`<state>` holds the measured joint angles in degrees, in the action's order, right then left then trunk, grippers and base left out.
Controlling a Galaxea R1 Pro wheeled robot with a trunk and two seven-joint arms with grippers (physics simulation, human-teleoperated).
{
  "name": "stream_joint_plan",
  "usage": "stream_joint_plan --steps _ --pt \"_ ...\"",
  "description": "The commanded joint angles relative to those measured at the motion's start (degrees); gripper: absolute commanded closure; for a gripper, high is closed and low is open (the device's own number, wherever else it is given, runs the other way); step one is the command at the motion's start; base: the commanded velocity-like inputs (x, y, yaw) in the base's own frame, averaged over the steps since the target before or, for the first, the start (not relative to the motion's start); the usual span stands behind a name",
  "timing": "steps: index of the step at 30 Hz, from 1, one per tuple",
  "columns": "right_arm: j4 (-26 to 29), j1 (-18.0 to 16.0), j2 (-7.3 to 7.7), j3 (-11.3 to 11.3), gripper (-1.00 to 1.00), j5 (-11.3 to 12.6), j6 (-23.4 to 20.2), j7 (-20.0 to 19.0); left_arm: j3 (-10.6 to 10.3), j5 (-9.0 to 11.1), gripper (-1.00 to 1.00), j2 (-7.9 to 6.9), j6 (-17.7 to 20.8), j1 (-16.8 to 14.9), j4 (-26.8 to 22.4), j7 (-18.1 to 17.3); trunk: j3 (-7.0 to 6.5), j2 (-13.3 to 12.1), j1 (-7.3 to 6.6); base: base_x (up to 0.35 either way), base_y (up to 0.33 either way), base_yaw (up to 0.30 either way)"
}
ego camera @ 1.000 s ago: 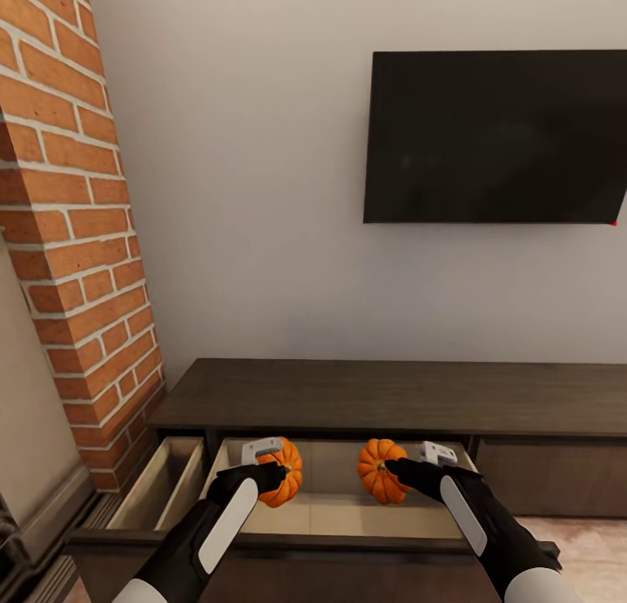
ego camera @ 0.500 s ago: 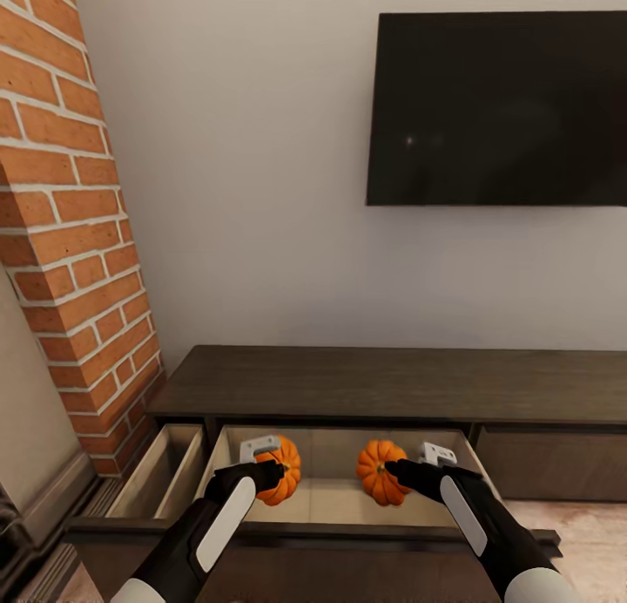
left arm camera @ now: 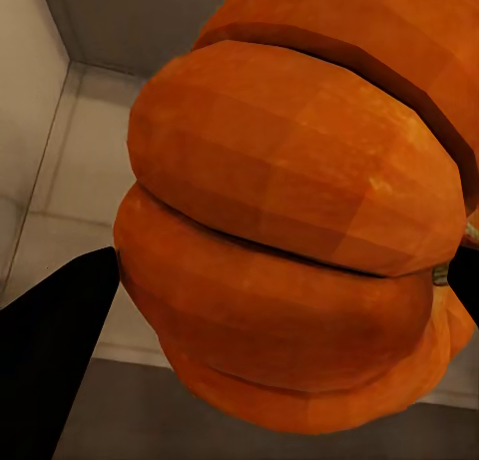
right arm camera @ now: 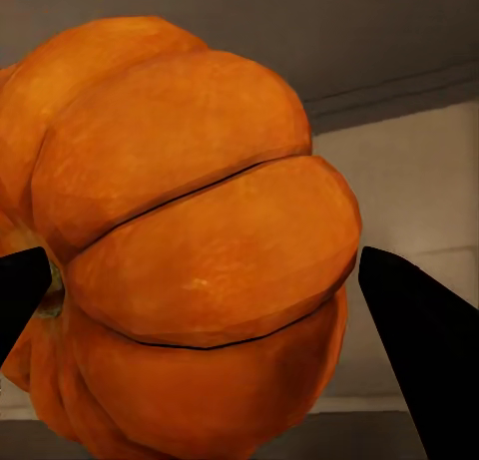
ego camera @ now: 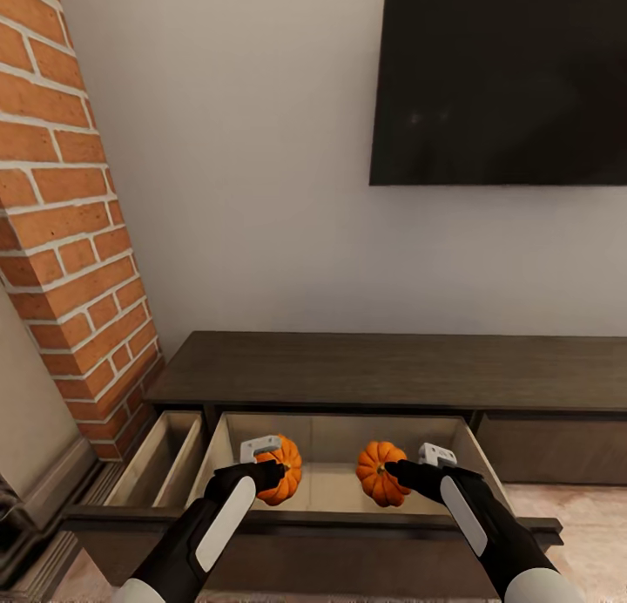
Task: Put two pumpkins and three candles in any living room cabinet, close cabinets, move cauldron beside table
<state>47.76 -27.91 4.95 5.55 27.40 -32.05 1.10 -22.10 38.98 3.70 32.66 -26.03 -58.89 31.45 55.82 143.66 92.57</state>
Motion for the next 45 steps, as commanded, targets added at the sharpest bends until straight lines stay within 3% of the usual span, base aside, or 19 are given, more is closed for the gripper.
stream_joint_plan --steps 1,7,21,32,45 --pt "0.1 0.0 0.06 0.2 1.0 0.2 -0.2 0.3 -0.1 0.5 1.0 -0.01 0.0 0.0 -0.1 0.7 0.06 0.0 -0.02 0.0 0.0 0.0" --pt "0.1 0.0 0.06 0.2 1.0 0.2 -0.2 0.3 -0.1 0.5 1.0 -0.01 0.0 0.0 -0.1 0.7 0.95 0.1 0.08 0.0 0.0 0.0" --pt "0.0 0.0 0.06 0.2 1.0 0.3 -0.2 0.4 -0.1 0.4 1.0 -0.01 0.0 0.0 -0.1 0.7 0.95 0.1 0.08 0.0 0.0 0.0" --pt "-0.4 0.0 0.05 0.1 1.0 0.4 4.0 6.4 -0.3 0.2 1.0 0.07 0.0 0.0 -0.2 0.7 0.95 0.1 0.08 0.0 0.0 0.0" --pt "-0.4 0.0 0.05 0.2 1.0 0.5 4.6 6.8 -0.5 -0.1 1.0 0.13 0.0 0.0 -0.2 0.7 0.95 0.1 0.08 0.07 0.0 0.0"
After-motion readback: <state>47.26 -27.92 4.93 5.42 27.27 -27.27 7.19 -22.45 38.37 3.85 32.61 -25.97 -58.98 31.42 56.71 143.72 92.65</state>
